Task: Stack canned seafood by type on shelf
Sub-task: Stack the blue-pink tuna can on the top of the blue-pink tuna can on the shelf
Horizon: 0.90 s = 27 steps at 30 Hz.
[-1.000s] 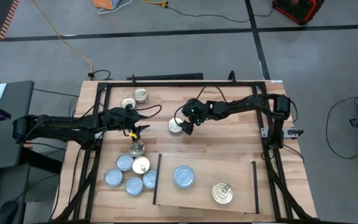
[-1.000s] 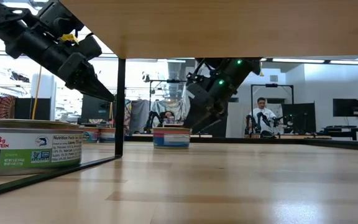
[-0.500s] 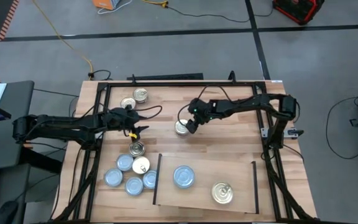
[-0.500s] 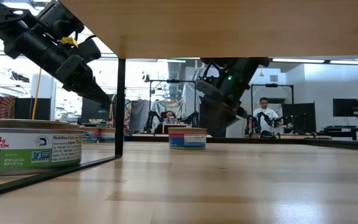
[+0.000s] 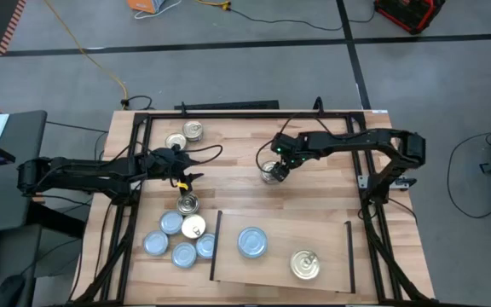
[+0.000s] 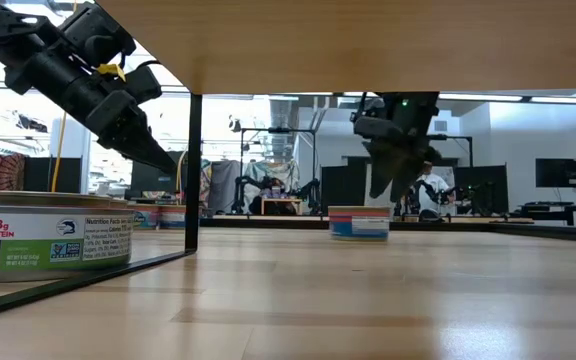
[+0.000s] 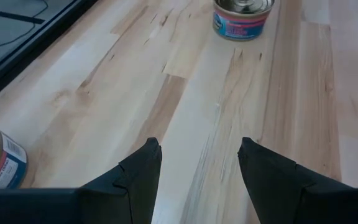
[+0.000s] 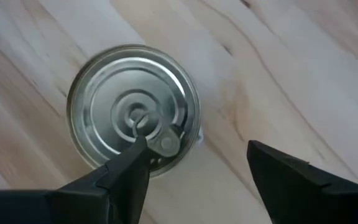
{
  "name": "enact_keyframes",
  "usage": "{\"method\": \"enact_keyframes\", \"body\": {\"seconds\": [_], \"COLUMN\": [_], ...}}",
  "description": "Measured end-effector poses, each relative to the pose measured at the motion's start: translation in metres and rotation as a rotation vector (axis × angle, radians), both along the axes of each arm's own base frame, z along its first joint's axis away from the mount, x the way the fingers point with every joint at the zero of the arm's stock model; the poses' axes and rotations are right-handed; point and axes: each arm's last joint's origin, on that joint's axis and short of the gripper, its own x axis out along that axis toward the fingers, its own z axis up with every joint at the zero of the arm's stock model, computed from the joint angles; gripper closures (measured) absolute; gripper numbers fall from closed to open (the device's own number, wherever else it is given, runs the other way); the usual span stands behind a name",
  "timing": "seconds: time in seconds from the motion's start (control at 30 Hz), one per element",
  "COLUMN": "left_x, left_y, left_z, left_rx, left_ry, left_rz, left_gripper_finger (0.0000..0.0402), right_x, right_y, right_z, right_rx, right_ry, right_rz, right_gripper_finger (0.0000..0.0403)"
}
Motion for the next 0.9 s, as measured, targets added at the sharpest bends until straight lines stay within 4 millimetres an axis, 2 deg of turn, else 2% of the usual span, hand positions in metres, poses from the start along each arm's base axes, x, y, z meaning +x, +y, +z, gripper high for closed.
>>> {"method": "enact_keyframes", "body": {"seconds": [0.13,0.33,0.47,0.6,0.9], "left_x": [-0.001,-0.001,0.001,0.000,-0.001], "left_y": [0.000,-0.004,-0.004,-0.004,-0.002], "left_z": [-0.002,-0.003,-0.001,-0.001,-0.002], "left_rx": [-0.017,-0.029,-0.021,-0.020,0.036], "left_ry": [0.015,0.028,0.006,0.011,0.035], "left_rz": [0.002,-0.010,-0.019,-0.017,0.059], "left_gripper_finger": [0.0196,0.0196,0.0196,0.0196,0.0196], "right_x": [-0.011,-0.051,-0.065,-0.065,-0.048], "right_y": [0.005,0.012,0.016,0.020,0.023], "right_z": [0.002,-0.017,-0.024,-0.028,-0.046], "right_rx": [-0.014,0.012,0.022,0.052,0.078], "right_ry": [-0.084,-0.165,-0.289,-0.328,-0.349], "right_rz": [-0.004,-0.102,-0.151,-0.176,-0.182], "right_gripper_finger": [0.0113,0.0113,0.0113,0.0113,0.0113]}}
